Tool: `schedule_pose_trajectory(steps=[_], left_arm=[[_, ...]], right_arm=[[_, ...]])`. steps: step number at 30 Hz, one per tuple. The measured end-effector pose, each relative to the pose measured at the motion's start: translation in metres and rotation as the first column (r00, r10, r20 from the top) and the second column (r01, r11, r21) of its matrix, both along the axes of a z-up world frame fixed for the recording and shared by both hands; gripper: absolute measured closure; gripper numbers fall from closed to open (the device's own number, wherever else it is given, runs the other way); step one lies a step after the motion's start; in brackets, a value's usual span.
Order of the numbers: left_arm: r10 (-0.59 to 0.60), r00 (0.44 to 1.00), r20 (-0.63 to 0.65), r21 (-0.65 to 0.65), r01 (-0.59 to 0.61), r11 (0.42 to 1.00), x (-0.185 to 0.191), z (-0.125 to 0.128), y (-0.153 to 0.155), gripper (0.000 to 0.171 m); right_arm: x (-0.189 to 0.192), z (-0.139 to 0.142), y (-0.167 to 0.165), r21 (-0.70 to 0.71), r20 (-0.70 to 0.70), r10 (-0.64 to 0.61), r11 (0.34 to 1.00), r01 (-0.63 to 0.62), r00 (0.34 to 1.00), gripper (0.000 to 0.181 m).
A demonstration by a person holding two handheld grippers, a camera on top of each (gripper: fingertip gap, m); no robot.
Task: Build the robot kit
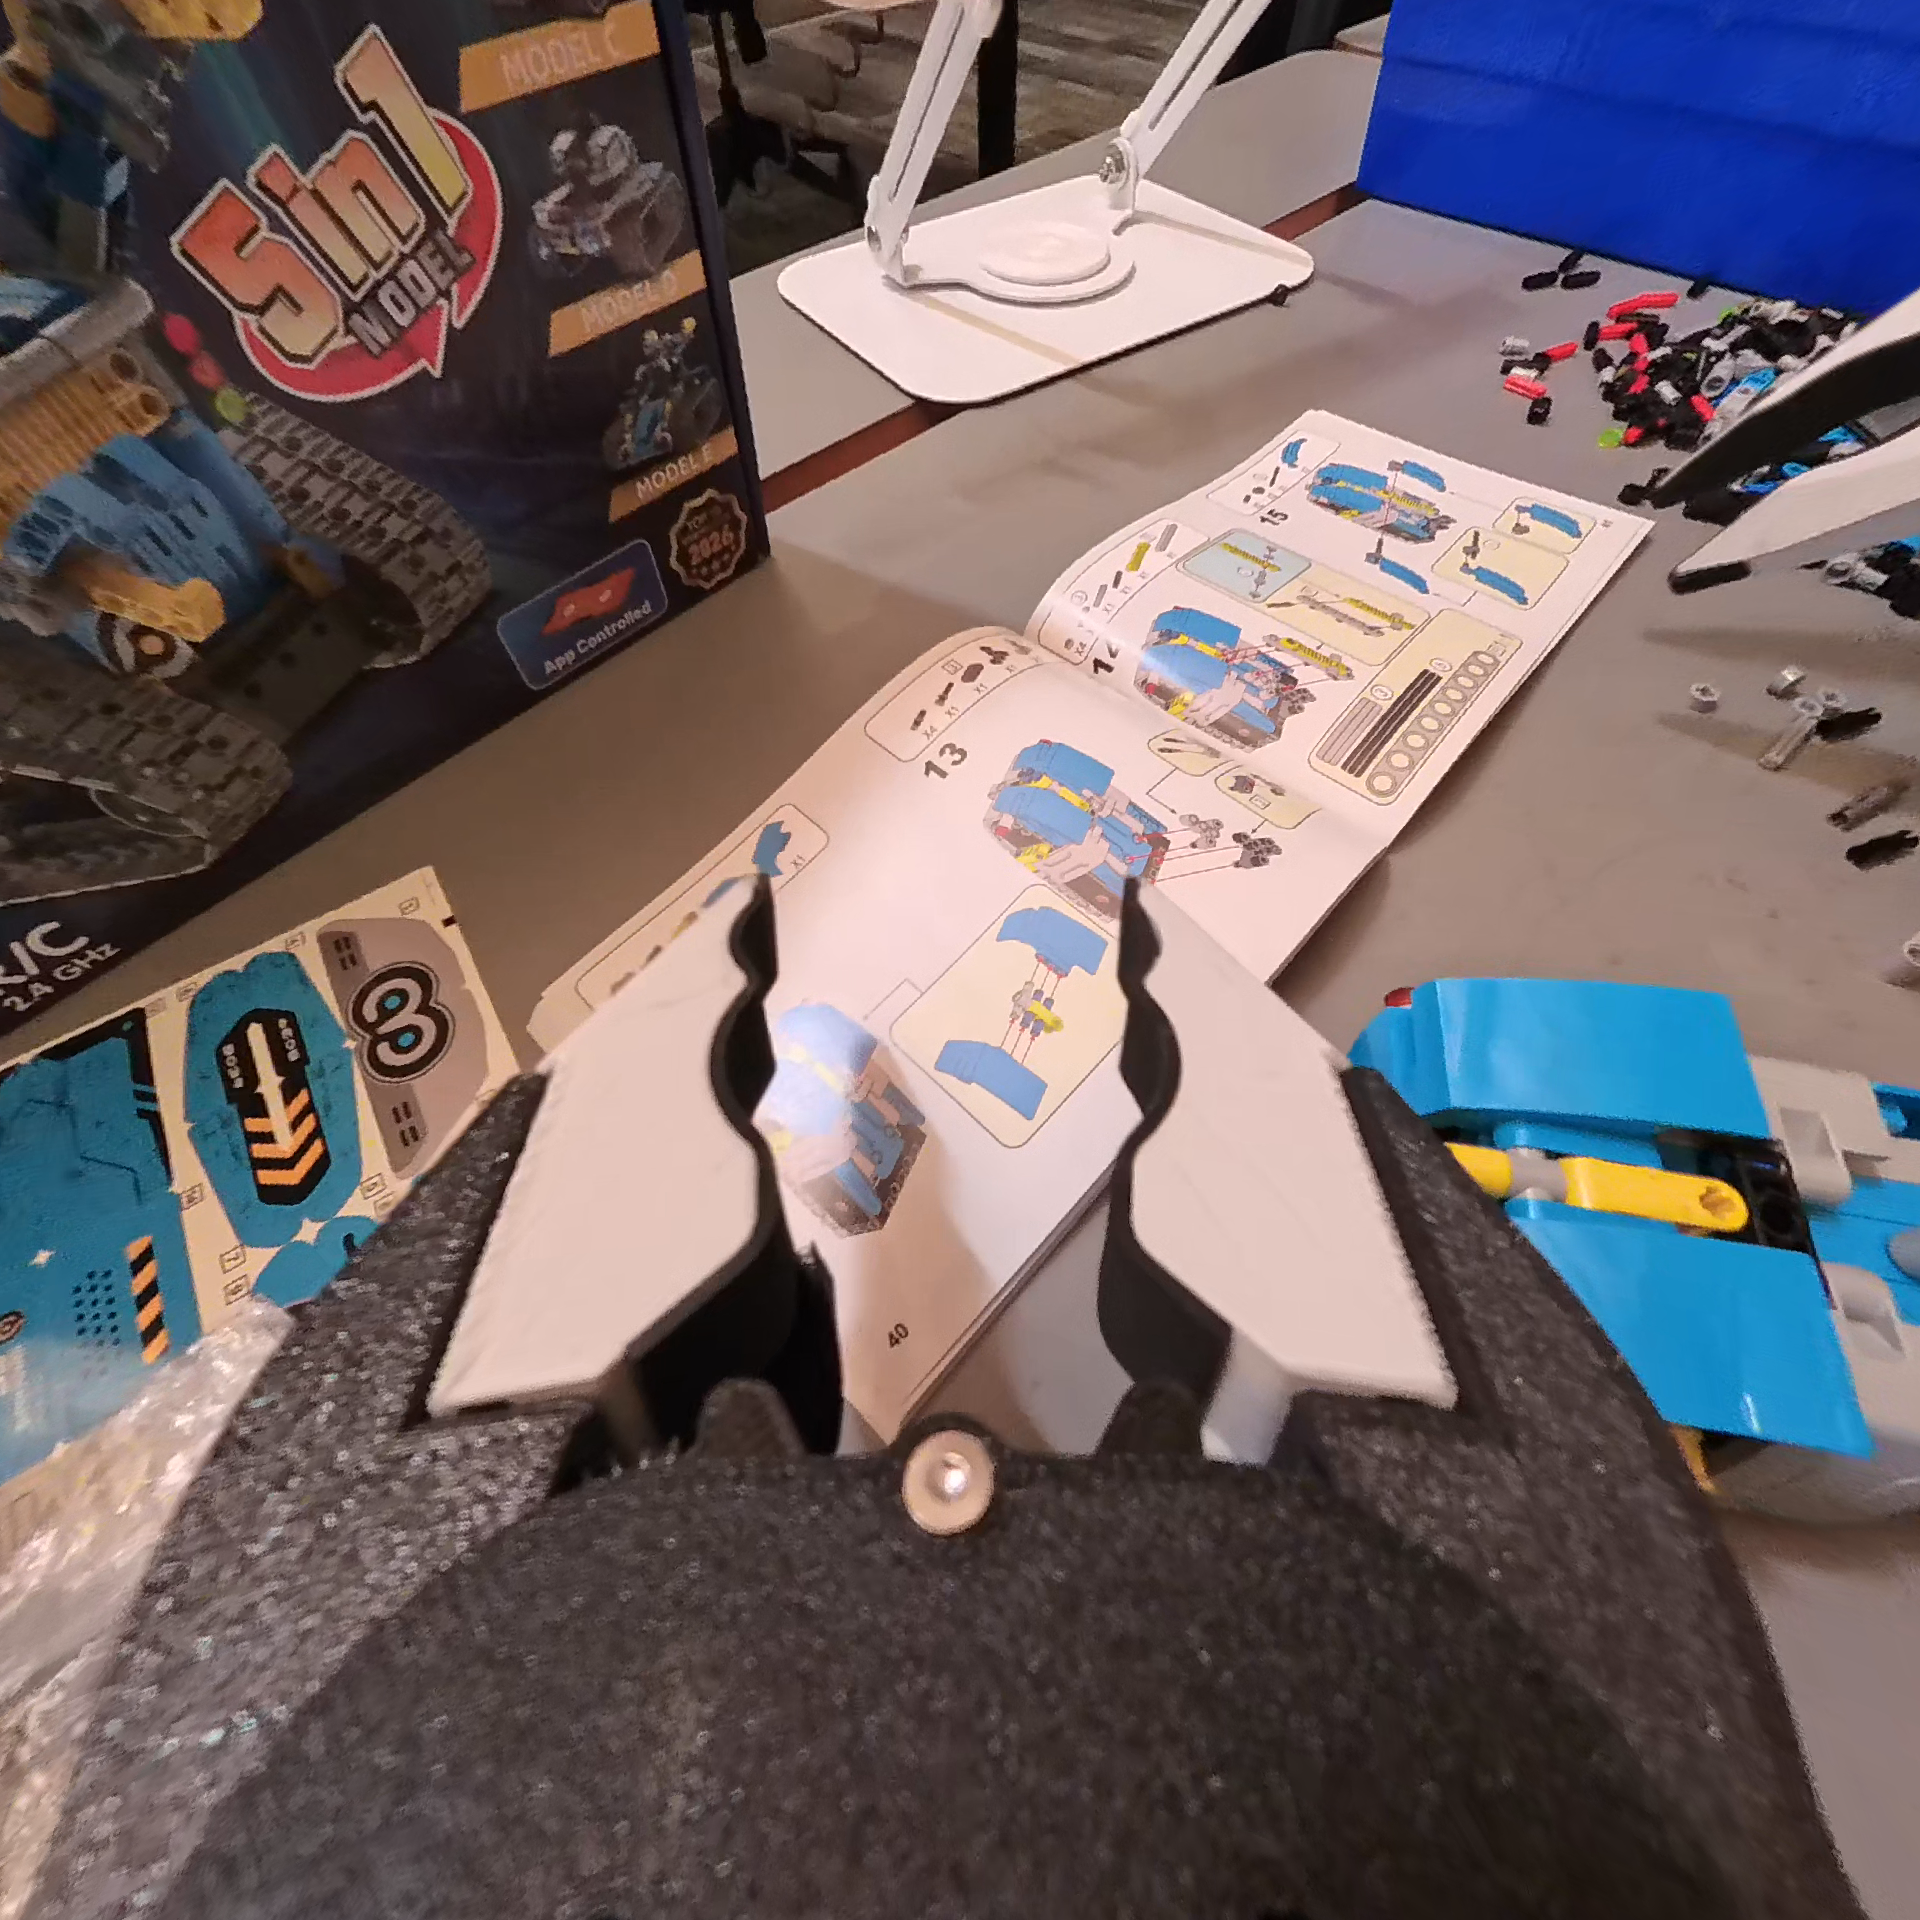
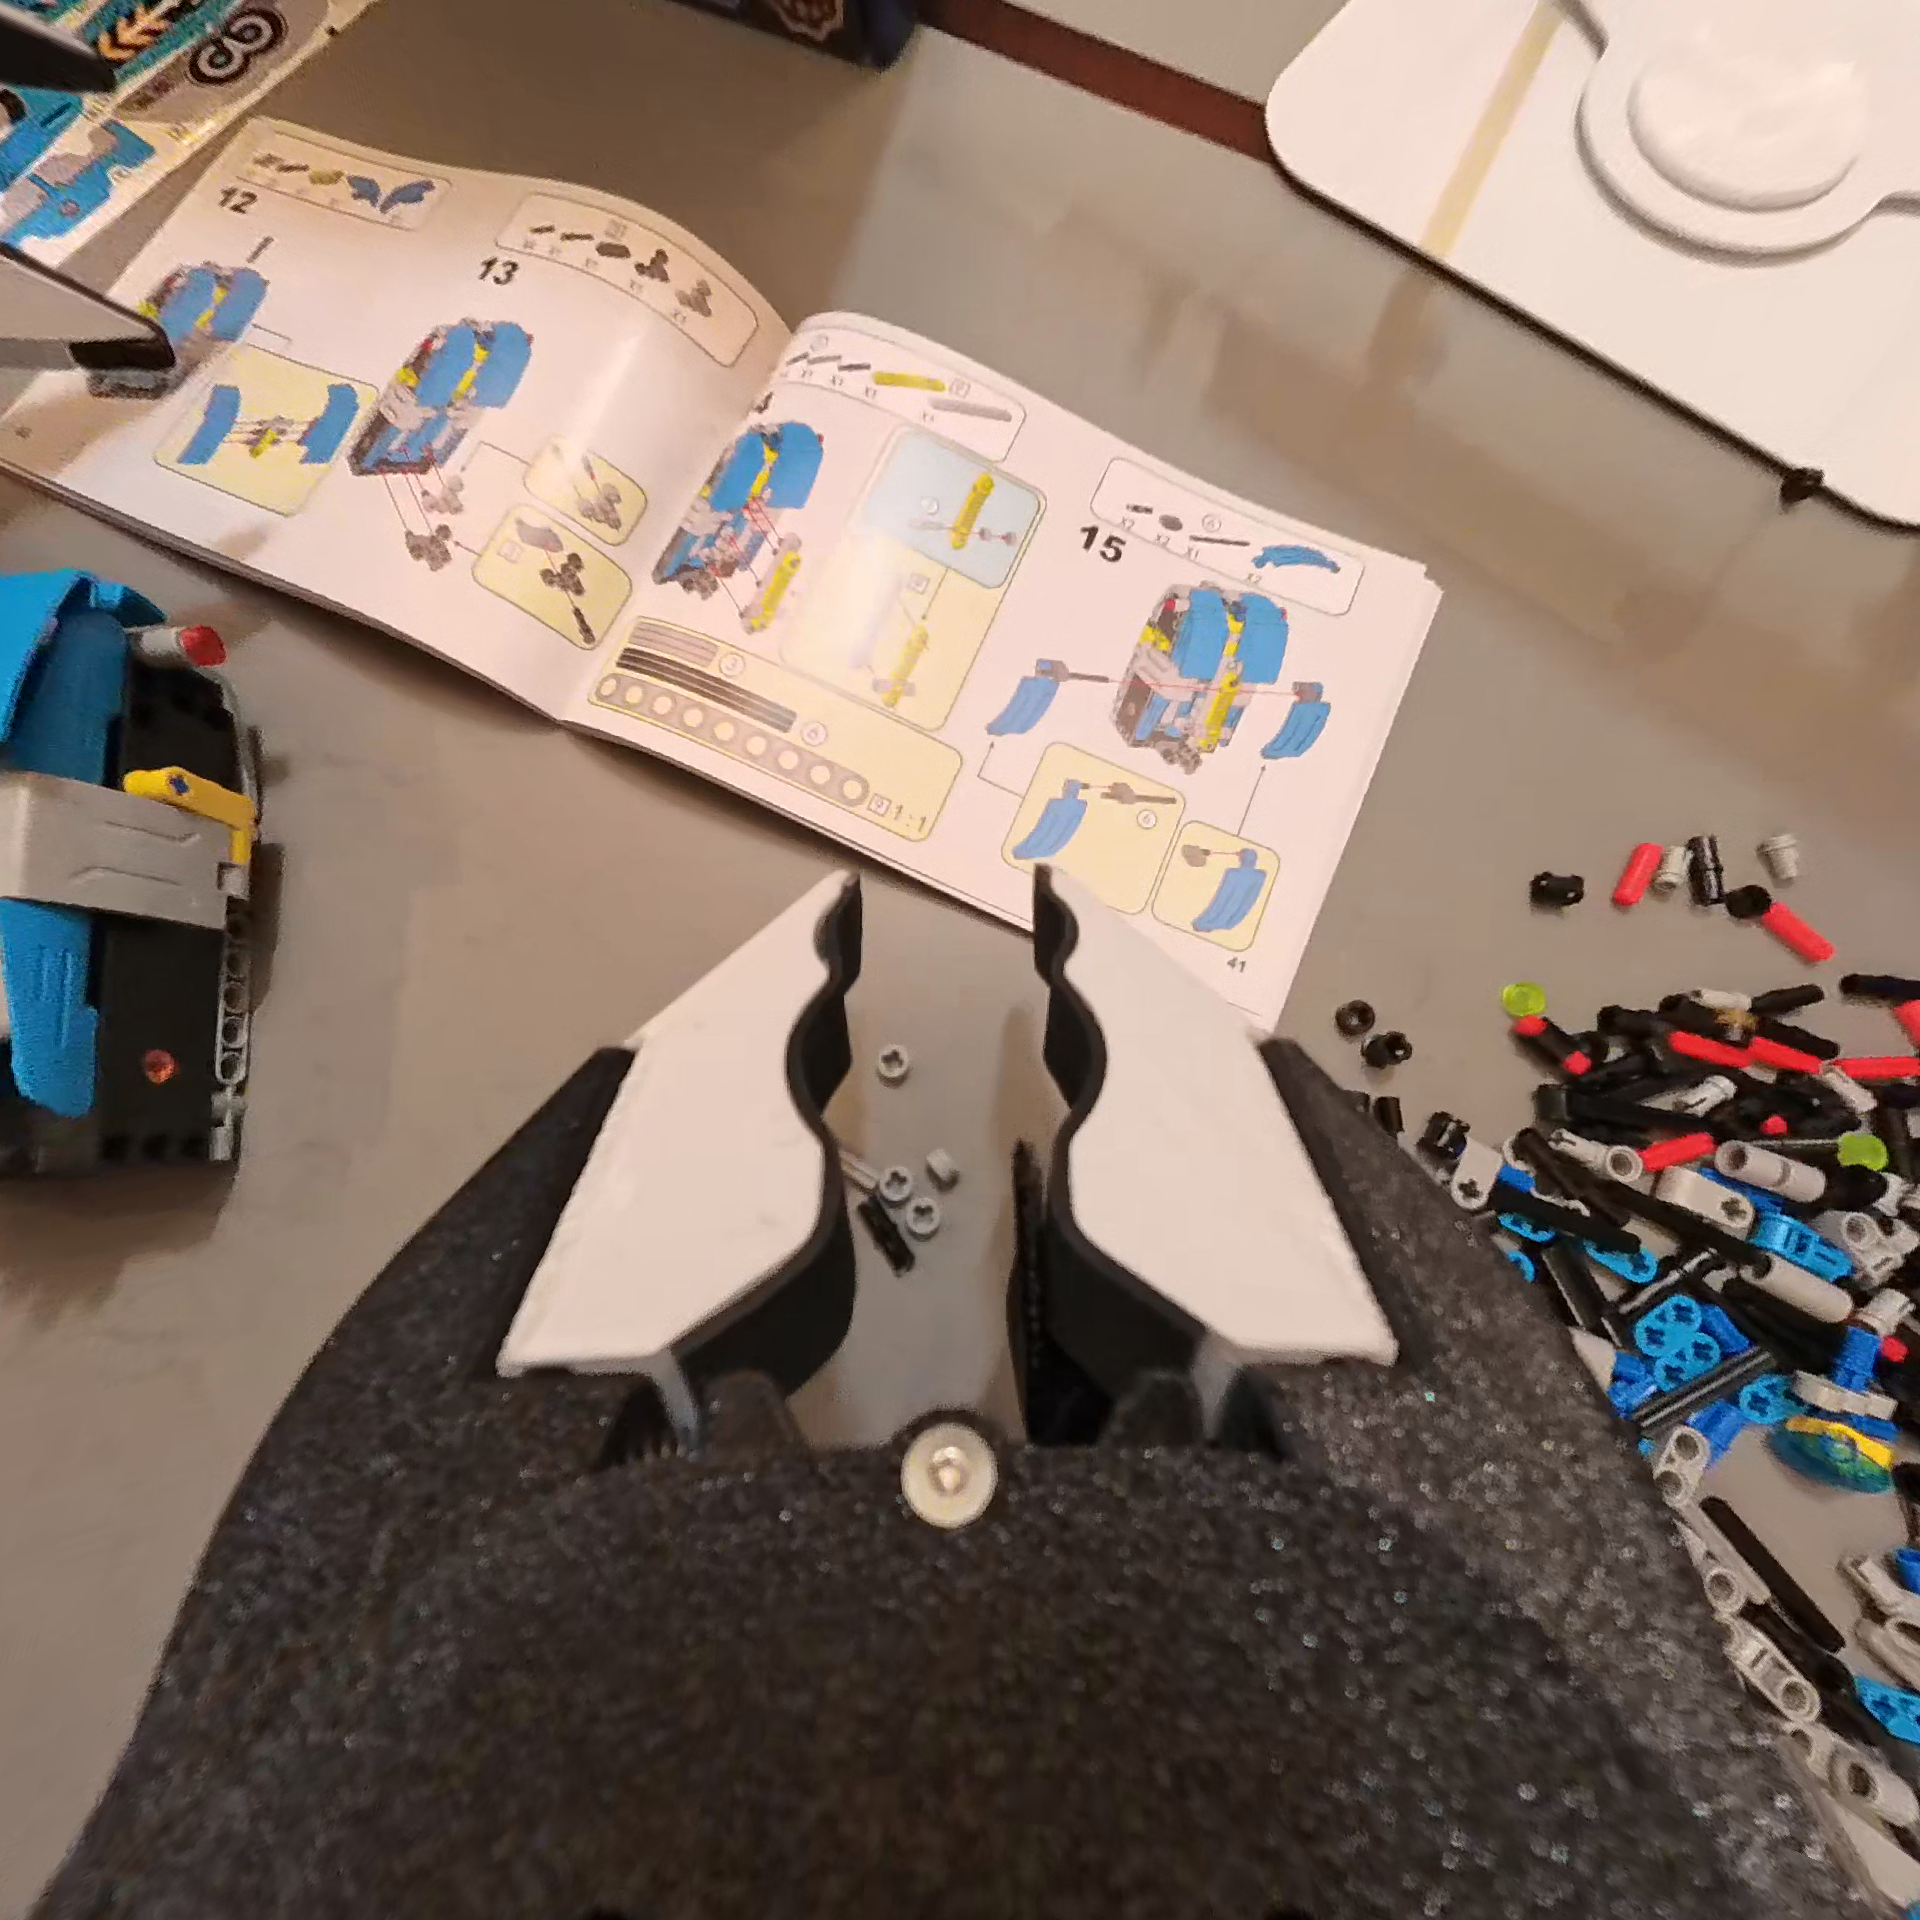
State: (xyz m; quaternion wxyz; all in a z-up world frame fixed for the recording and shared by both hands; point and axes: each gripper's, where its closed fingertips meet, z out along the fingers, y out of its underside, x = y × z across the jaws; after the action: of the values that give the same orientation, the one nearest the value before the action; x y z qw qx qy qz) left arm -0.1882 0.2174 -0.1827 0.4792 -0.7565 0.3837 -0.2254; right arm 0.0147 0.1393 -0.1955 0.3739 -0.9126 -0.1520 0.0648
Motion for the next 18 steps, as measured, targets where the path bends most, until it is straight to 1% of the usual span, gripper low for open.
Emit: schedule_pose_trajectory(steps=[1,3,5,6,7,8,10,11,12,15,16,18], left_arm=[[-0.003,1.000,-0.001,-0.008,0.003,1.000,0.000,-0.001,0.000,0.105],[-0.002,1.000,-0.002,-0.010,0.002,1.000,0.000,-0.001,0.000,0.105],[0.000,1.000,-0.005,-0.005,0.000,1.000,0.000,-0.001,0.000,0.105],[0.001,1.000,-0.008,-0.004,-0.001,1.000,0.000,-0.001,0.000,0.105],[0.001,1.000,-0.010,-0.002,-0.001,1.000,0.000,-0.002,0.000,0.105],[0.002,1.000,-0.013,0.000,-0.002,1.000,0.000,-0.002,0.000,0.105],[0.005,1.000,-0.015,0.002,-0.005,1.000,0.000,-0.002,0.000,0.105],[0.006,1.000,-0.015,0.002,-0.006,1.000,0.000,-0.002,0.001,0.105],[0.008,1.000,-0.014,0.003,-0.008,1.000,0.000,-0.002,0.001,0.105],[0.012,1.000,-0.010,0.007,-0.012,1.000,-0.001,-0.001,0.001,0.105],[0.011,1.000,-0.011,0.007,-0.011,1.000,-0.001,-0.001,0.001,0.105],[0.011,1.000,-0.014,0.007,-0.011,1.000,0.000,-0.001,0.001,0.105]], right_arm=[[0.001,0.000,0.000,-0.002,-0.007,0.004,1.000,-0.004,1.000,0.149],[-0.005,0.002,-0.005,-0.008,-0.037,0.071,0.997,-0.071,0.997,0.149],[-0.008,-0.002,-0.021,-0.070,-0.025,0.203,0.976,-0.204,0.979,0.148],[-0.011,-0.004,-0.034,-0.094,-0.038,0.271,0.957,-0.273,0.962,0.144],[-0.017,-0.006,-0.053,-0.138,-0.088,0.341,0.926,-0.350,0.936,0.141],[-0.027,-0.006,-0.074,-0.171,-0.165,0.422,0.878,-0.447,0.892,0.138],[-0.046,0.008,-0.100,-0.121,-0.275,0.520,0.816,-0.565,0.809,0.142],[-0.053,0.016,-0.105,-0.084,-0.288,0.555,0.798,-0.597,0.781,0.147],[-0.060,0.022,-0.110,-0.057,-0.290,0.590,0.775,-0.629,0.753,0.147],[-0.078,0.028,-0.129,-0.040,-0.304,0.676,0.695,-0.718,0.671,0.156],[-0.081,0.024,-0.135,-0.059,-0.295,0.692,0.675,-0.735,0.659,0.161],[-0.080,0.009,-0.138,-0.118,-0.237,0.703,0.665,-0.738,0.671,0.162]])
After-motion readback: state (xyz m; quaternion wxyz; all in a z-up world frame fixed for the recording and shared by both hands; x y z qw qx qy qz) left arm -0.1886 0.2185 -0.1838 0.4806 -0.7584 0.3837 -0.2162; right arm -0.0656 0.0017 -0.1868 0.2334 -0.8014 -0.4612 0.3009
